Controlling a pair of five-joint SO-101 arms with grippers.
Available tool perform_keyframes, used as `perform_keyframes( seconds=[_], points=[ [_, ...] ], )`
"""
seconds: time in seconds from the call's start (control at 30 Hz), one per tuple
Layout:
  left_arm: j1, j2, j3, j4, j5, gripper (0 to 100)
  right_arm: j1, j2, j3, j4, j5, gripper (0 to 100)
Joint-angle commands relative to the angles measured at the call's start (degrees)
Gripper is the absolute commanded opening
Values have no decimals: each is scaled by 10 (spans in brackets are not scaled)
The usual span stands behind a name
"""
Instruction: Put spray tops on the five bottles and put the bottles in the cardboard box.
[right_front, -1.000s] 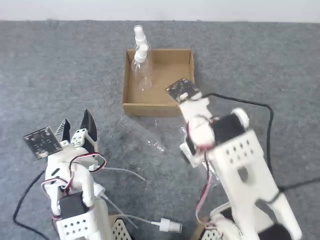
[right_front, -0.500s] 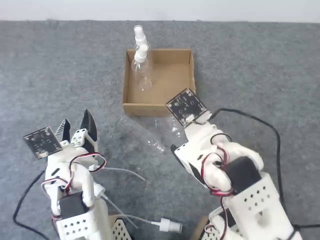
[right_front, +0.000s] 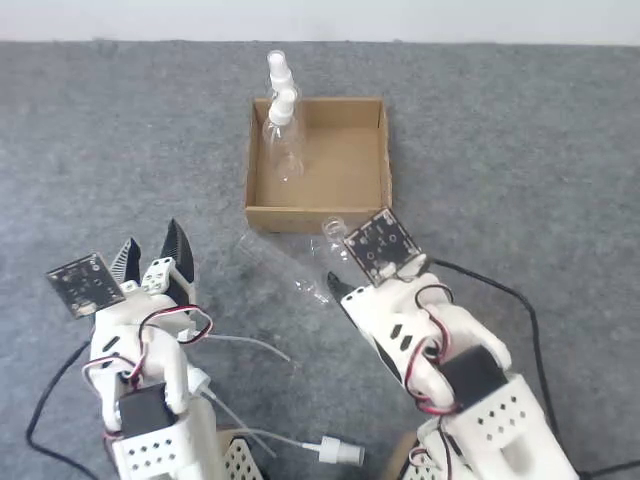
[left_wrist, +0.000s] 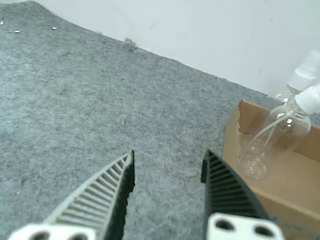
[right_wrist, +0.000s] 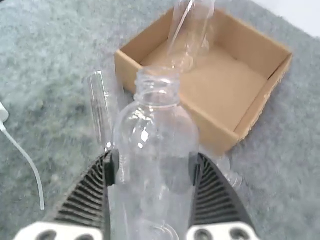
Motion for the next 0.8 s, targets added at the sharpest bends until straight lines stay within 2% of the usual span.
perform_keyframes(
  seconds=[0.0,0.27,0.43,0.57,0.77],
  points=[
    [-4,-10,-3,-19,-4,210,-3,-47,11,-15,-9,7],
    [-4,-10,-15,-13,-4,210,13,-159,77,9,-8,7],
    [-19,-7,-107,95,-17,211,32,-261,95,66,-4,7],
    [-18,-6,-181,186,-38,211,31,-324,135,70,-3,7],
    [-18,-5,-211,213,-96,211,29,-317,146,61,-2,8]
  ],
)
